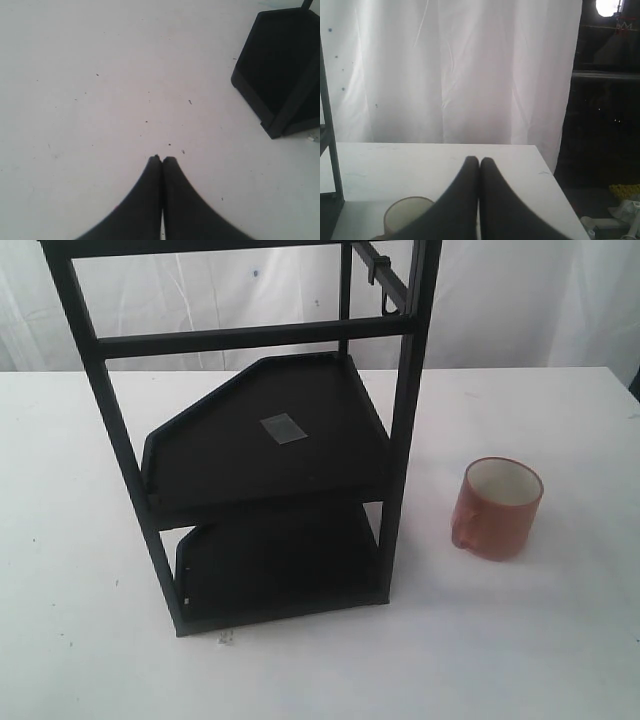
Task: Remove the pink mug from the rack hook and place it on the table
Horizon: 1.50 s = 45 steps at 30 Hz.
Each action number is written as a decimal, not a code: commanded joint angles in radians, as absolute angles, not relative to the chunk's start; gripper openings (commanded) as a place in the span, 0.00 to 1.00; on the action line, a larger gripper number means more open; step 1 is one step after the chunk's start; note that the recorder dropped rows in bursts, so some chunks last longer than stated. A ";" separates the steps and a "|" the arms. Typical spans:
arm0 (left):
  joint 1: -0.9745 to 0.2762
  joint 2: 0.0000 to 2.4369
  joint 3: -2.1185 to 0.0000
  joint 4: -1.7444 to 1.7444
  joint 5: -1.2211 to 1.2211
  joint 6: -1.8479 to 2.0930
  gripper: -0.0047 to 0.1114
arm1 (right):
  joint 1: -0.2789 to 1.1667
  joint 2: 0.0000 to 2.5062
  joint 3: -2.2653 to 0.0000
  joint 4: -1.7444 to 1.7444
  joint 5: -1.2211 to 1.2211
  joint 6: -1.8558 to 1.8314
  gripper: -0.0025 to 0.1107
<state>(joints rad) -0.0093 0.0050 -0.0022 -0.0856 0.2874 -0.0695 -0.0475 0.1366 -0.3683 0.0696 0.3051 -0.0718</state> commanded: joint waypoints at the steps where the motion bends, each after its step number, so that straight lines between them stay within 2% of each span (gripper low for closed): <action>1: -0.012 0.000 0.000 -0.093 0.285 -0.071 0.04 | -0.053 0.131 -0.312 0.076 0.209 -0.042 0.02; 17: -0.012 0.000 0.000 -0.093 0.285 -0.071 0.04 | -0.053 0.131 -0.169 0.078 0.127 -0.038 0.02; 31: -0.012 0.000 0.000 -0.093 0.285 -0.071 0.04 | 0.034 0.131 -0.068 0.067 0.079 -0.047 0.02; 45: -0.012 0.000 0.000 -0.093 0.285 -0.071 0.04 | 0.037 0.131 0.000 0.033 0.032 -0.047 0.02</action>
<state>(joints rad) -0.0093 0.0050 -0.0022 -0.0856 0.2874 -0.0695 0.0324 0.1366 -0.0064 0.0507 0.0592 -0.0446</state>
